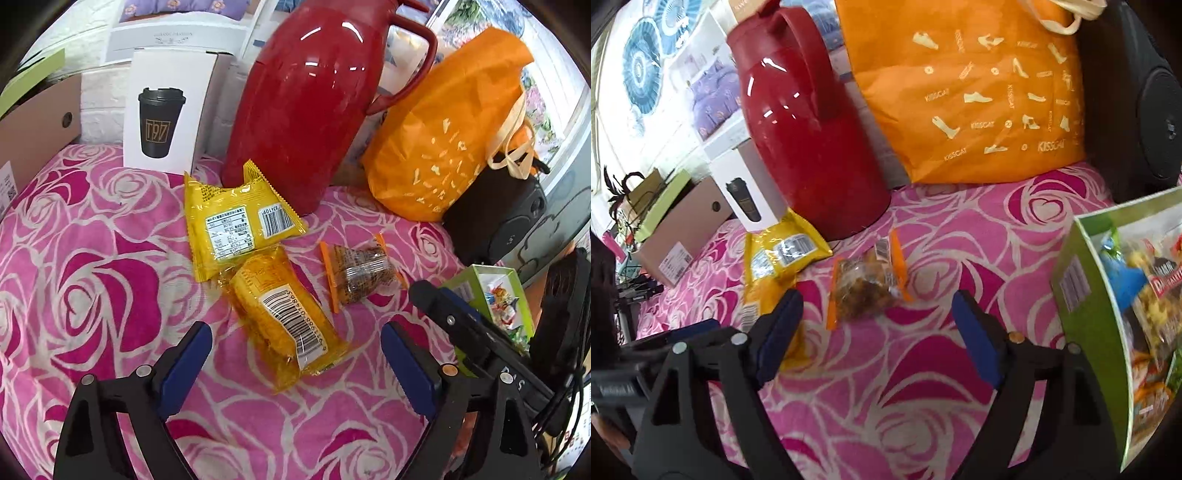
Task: Organize snacks
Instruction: 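Grasp the clear peanut packet with the right tool while the left grasps the yellow bread packet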
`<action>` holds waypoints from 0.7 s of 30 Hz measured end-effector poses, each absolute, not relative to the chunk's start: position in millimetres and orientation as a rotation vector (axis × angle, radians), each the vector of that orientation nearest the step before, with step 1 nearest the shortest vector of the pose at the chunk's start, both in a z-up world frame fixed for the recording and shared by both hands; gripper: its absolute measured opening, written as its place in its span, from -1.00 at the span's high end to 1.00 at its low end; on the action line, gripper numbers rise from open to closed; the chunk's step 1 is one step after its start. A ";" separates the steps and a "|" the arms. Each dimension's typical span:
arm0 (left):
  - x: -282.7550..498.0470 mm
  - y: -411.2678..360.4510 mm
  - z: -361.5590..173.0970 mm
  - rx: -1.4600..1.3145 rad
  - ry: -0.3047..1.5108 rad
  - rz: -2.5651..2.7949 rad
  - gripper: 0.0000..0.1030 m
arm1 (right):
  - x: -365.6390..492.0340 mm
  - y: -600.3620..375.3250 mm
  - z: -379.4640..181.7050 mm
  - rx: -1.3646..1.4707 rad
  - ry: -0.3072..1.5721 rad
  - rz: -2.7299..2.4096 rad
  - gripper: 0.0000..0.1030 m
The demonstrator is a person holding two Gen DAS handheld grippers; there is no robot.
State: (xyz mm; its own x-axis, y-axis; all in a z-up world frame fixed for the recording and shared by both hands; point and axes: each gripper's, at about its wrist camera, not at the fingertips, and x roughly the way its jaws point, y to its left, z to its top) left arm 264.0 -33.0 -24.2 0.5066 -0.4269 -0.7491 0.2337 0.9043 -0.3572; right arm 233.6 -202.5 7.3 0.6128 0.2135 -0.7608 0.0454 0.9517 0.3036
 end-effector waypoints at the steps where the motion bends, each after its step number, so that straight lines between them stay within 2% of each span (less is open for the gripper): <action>1: 266.6 -35.5 -26.7 -0.211 0.968 -0.391 -0.83 | 238.9 -200.5 3.9 0.298 0.916 0.107 -0.62; 5: 275.9 -40.3 -37.6 -0.187 0.993 -0.364 -0.81 | 255.7 -193.9 -15.7 0.295 0.955 0.129 -0.60; 6: 277.5 -41.0 -40.5 -0.178 1.000 -0.364 -0.74 | 257.7 -194.3 -22.4 0.322 0.985 0.149 -0.32; 7: 278.9 -42.6 -43.1 -0.171 1.009 -0.368 -0.47 | 256.7 -193.6 -26.5 0.336 1.005 0.157 0.14; 8: 280.4 -44.7 -47.9 -0.164 1.030 -0.384 -0.23 | 253.4 -193.3 -28.1 0.348 1.007 0.163 0.15; 12: 279.8 -48.8 -54.1 -0.181 1.038 -0.413 0.00 | 235.3 -193.9 -18.8 0.324 0.982 0.142 0.34; 14: 276.8 -50.0 -52.9 -0.172 1.034 -0.409 0.09 | 228.3 -195.5 -12.9 0.304 0.969 0.127 0.37; 21: 250.8 -48.5 -44.3 -0.148 1.035 -0.393 0.14 | 183.2 -198.1 12.4 0.282 0.926 0.099 0.38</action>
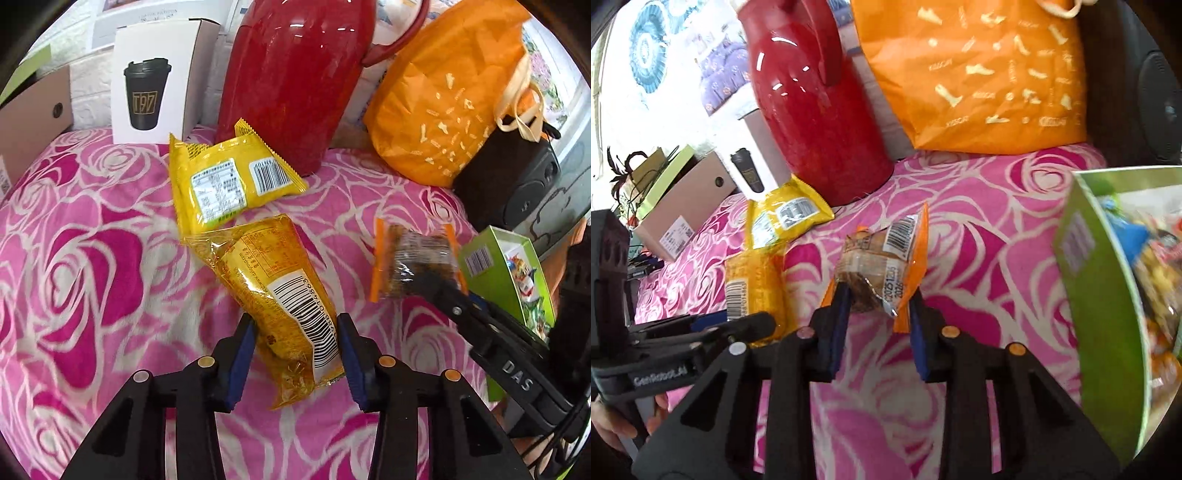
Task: Organize snacks
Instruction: 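Grasp the clear peanut packet with the right tool while the left grasps the yellow bread packet, then carry both packets over the green box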
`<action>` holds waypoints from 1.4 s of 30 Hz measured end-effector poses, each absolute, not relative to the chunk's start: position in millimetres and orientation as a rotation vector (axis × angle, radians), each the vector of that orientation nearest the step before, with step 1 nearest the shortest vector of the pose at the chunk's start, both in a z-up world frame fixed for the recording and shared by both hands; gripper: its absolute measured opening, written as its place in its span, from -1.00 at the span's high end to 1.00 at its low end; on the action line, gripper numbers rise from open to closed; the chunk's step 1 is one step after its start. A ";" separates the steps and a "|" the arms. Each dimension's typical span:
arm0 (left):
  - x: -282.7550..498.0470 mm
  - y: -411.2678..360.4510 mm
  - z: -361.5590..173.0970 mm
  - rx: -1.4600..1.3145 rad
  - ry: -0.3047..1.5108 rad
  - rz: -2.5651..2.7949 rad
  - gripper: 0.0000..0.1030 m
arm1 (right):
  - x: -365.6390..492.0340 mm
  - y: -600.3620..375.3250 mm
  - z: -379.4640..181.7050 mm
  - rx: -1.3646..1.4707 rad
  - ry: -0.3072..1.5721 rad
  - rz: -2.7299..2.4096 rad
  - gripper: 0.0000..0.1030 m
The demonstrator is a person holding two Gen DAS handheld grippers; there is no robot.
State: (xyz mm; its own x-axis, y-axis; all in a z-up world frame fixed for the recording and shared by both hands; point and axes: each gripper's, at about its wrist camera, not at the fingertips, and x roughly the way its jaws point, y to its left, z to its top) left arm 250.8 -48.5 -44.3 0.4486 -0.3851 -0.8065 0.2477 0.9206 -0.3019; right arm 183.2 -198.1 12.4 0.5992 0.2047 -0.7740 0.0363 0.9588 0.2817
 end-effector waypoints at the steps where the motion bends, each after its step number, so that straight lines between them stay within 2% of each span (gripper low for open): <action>1: 245.3 -47.6 -42.1 -0.145 1.031 -0.387 0.14 | 177.4 -197.2 15.6 0.279 0.920 0.097 0.38; 16: 172.3 -64.2 25.6 -0.111 0.917 -0.449 0.14 | 80.7 -218.9 81.3 0.326 0.773 0.033 0.38; 27: 143.6 -150.3 68.8 -0.032 0.855 -0.671 0.14 | 28.6 -292.6 116.7 0.346 0.664 -0.149 0.37; 34: 145.3 -209.4 75.1 0.013 0.854 -0.766 0.14 | 10.5 -357.0 116.6 0.384 0.638 -0.310 0.37; 42: 150.9 -265.8 57.6 0.073 0.888 -0.843 0.14 | 6.6 -413.2 101.0 0.441 0.646 -0.402 0.37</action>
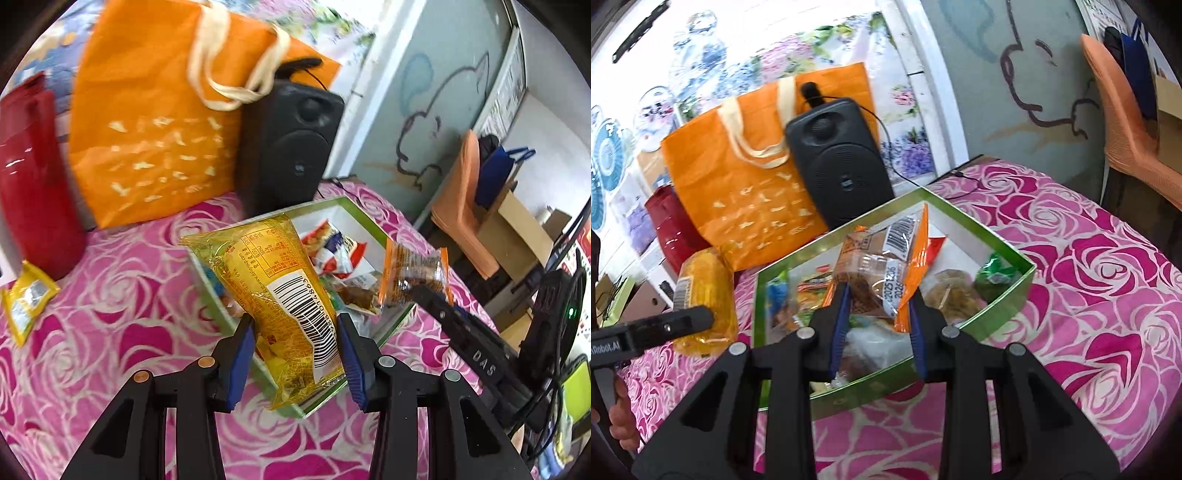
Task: Organize snacks
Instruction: 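Carry both packets over the green box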
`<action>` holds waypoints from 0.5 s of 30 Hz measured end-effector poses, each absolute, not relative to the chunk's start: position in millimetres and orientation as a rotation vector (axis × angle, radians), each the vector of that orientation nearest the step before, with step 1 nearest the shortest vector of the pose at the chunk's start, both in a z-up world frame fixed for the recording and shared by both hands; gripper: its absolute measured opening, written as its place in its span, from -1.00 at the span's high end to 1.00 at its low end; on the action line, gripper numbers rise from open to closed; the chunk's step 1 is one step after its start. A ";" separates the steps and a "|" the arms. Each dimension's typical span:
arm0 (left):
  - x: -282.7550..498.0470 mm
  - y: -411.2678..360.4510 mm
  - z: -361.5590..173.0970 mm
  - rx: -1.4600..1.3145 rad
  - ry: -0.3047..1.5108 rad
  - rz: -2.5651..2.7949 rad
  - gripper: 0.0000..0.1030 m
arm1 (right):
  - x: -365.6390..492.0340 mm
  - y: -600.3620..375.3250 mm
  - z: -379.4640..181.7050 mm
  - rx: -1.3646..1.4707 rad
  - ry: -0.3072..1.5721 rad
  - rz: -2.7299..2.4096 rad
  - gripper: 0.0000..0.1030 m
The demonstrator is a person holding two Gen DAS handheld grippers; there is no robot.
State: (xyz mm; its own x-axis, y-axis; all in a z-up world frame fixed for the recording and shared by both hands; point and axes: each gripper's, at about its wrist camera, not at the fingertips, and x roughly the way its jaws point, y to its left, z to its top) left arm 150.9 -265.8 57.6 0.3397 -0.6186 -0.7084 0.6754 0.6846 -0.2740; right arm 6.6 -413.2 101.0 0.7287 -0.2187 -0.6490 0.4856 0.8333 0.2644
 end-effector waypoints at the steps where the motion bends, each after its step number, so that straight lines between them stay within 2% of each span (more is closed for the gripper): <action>1: 152.2 -270.8 52.8 0.078 0.897 -0.845 0.14 | 8.0 -418.1 97.7 0.446 0.651 -0.404 0.37; 15: 178.2 -299.3 10.2 0.119 0.993 -0.816 0.14 | 50.9 -426.9 62.6 0.442 0.732 -0.329 0.37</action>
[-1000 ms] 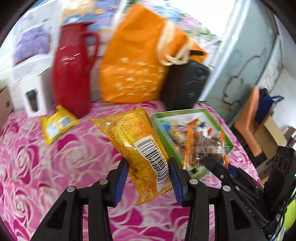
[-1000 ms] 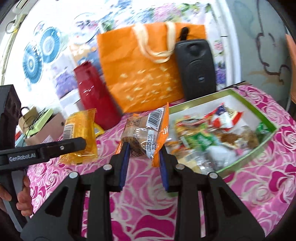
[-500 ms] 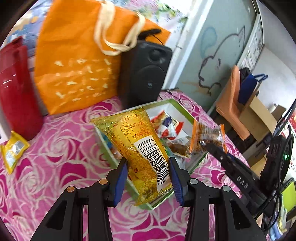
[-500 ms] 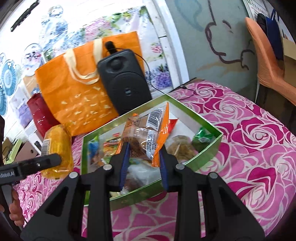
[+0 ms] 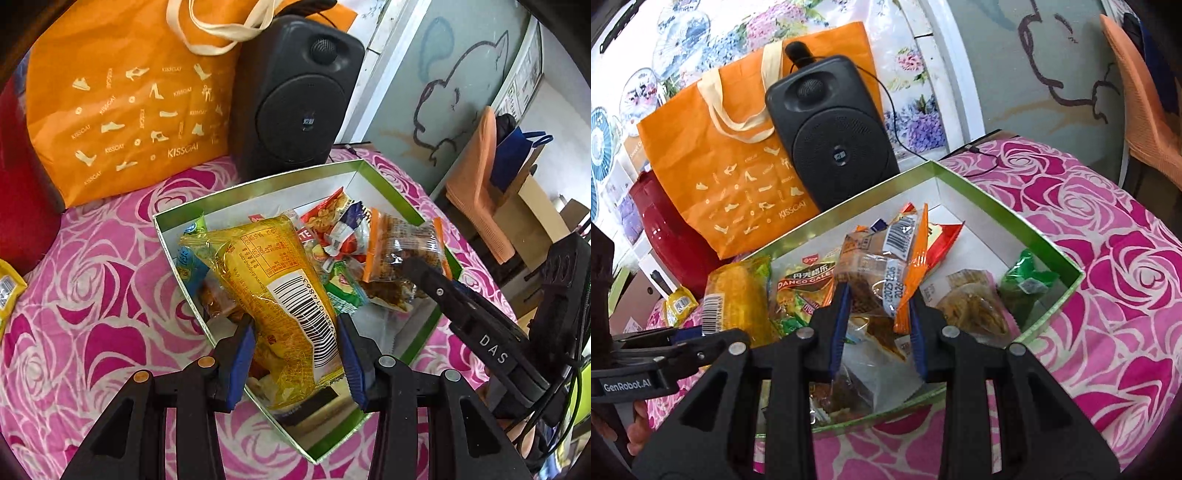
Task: Organize snacks
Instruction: 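Carry both packets over the green box, then open both tools to drop the packets into the box, then withdraw both tools toward the yellow chip bag by the red thermos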
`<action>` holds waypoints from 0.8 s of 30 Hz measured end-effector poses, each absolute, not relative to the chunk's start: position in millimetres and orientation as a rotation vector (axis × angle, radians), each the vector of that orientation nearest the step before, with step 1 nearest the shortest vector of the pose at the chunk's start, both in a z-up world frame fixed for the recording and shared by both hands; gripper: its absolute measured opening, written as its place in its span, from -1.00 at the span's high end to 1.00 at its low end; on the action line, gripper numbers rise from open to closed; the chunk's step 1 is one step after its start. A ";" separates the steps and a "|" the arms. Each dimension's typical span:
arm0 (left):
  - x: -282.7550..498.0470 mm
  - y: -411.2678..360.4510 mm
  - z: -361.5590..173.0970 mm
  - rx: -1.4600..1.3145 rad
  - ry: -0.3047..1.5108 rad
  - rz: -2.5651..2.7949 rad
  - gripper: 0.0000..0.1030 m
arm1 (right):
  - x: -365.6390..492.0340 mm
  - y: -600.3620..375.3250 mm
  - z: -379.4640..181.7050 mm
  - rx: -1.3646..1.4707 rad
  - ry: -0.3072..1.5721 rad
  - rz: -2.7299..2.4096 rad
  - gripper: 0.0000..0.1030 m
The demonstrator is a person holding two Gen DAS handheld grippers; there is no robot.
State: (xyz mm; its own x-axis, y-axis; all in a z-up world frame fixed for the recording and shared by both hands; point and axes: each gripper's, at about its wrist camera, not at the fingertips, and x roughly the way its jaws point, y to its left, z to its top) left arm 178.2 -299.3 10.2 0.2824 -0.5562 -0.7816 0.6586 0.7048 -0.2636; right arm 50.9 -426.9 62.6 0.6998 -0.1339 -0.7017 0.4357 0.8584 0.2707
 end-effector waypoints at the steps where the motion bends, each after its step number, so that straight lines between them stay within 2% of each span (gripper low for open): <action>1: 179.2 -300.0 8.9 0.121 0.996 -0.816 0.13 | 53.4 -427.2 59.7 0.440 0.741 -0.326 0.36; 9: 186.1 -299.6 2.7 0.105 1.005 -0.830 0.10 | 57.7 -430.3 51.2 0.434 0.756 -0.335 0.29; 10: 185.8 -298.3 3.7 0.098 1.001 -0.832 0.03 | 56.6 -428.6 52.8 0.421 0.751 -0.338 0.15; 11: 184.8 -297.0 5.1 0.091 0.996 -0.833 -0.12 | 55.4 -427.2 54.3 0.414 0.746 -0.339 0.04; 13: 182.4 -293.9 8.6 0.082 0.975 -0.825 -0.38 | 52.2 -423.1 58.9 0.394 0.728 -0.343 -0.33; 16: 176.1 -288.5 17.3 0.089 0.915 -0.793 -0.66 | 48.5 -418.6 65.6 0.357 0.715 -0.370 -0.60; 20: 167.2 -282.5 29.8 0.153 0.826 -0.668 -0.93 | 44.1 -415.2 73.7 0.337 0.713 -0.408 -0.82; 22: 165.8 -278.0 32.9 0.146 0.819 -0.647 -0.94 | 41.4 -413.6 76.4 0.349 0.720 -0.412 -0.97; 24: 163.3 -271.4 36.3 0.136 0.814 -0.632 -0.95 | 38.4 -411.1 79.0 0.369 0.720 -0.409 -0.97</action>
State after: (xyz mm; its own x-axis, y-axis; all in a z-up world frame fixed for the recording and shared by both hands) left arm 163.3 -271.4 36.3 0.5151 -0.4736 -0.7144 0.5749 0.8091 -0.1219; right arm 38.4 -411.1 79.0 0.6801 -0.2317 -0.6955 0.4794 0.8583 0.1829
